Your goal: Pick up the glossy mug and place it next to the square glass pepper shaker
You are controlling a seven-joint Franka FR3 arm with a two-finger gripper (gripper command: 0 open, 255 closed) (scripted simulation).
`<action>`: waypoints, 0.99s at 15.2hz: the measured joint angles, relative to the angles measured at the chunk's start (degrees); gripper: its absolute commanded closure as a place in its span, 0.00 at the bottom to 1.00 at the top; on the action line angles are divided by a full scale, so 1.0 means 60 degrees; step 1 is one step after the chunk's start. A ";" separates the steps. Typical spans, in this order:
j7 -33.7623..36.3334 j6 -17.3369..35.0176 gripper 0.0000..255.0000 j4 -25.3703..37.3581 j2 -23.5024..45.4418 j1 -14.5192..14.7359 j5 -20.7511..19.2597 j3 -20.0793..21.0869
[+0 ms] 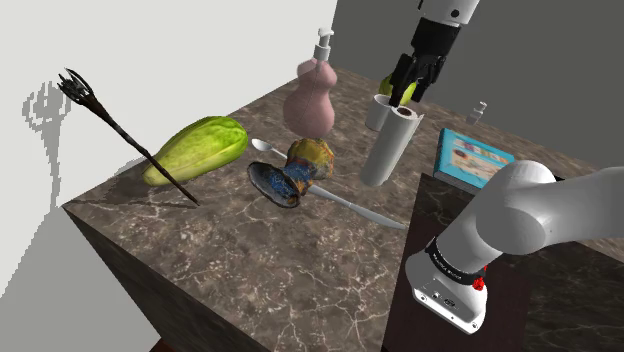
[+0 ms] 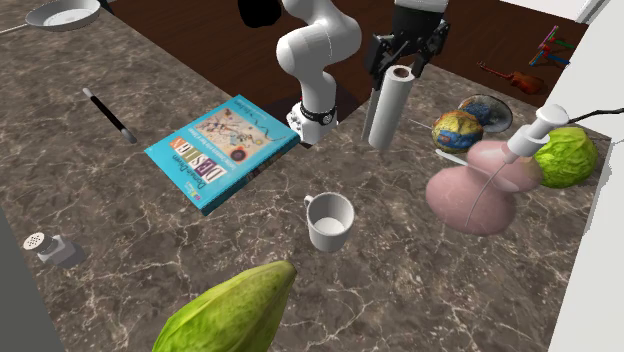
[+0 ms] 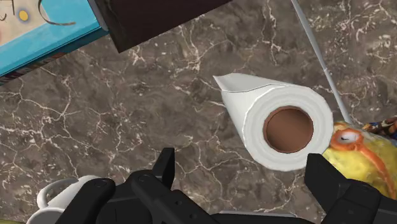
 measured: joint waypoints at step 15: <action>-0.2227 0.3455 0.00 0.0922 0.3397 -0.0683 -0.1322 -0.1662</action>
